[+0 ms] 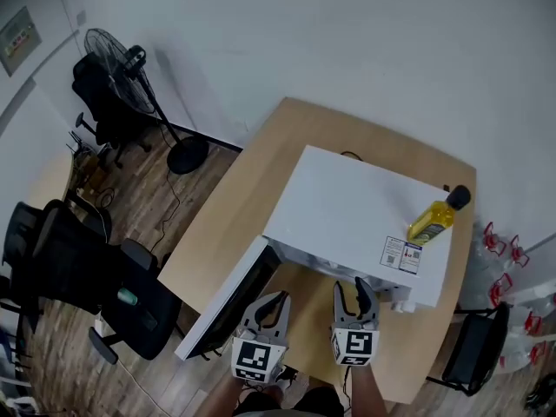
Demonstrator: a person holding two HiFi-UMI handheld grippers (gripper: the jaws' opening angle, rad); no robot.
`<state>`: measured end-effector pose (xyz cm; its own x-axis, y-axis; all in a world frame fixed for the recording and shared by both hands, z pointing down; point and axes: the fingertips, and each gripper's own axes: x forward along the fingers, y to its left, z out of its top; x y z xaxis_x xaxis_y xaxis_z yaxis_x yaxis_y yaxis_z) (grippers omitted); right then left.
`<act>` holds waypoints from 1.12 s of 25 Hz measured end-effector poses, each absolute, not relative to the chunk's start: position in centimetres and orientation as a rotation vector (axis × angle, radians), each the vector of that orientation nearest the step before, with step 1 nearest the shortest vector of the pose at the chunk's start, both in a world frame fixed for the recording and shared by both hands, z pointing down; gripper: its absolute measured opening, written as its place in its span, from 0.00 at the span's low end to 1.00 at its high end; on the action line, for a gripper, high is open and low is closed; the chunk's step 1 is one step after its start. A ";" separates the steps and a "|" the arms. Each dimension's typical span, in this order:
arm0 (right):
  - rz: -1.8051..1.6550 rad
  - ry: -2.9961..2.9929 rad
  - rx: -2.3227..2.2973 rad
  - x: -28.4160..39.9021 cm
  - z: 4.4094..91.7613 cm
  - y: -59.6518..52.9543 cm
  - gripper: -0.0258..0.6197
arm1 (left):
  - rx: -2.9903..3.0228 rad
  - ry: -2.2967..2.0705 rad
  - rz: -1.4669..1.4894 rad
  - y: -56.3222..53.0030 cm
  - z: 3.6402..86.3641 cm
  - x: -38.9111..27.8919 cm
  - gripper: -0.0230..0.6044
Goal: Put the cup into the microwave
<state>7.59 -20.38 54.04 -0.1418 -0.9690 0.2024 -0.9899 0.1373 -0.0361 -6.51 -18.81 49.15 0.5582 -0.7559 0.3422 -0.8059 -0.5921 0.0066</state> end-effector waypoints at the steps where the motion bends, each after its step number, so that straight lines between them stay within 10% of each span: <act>1: 0.238 -2.258 1.986 8.0 53.5 -19.9 0.33 | 2.643 -1.316 0.451 -18.6 48.6 -6.3 0.09; 28: 0.057 -1.939 2.342 11.0 42.7 -2.3 0.10 | 2.947 -0.955 0.341 -9.5 42.2 -4.0 0.09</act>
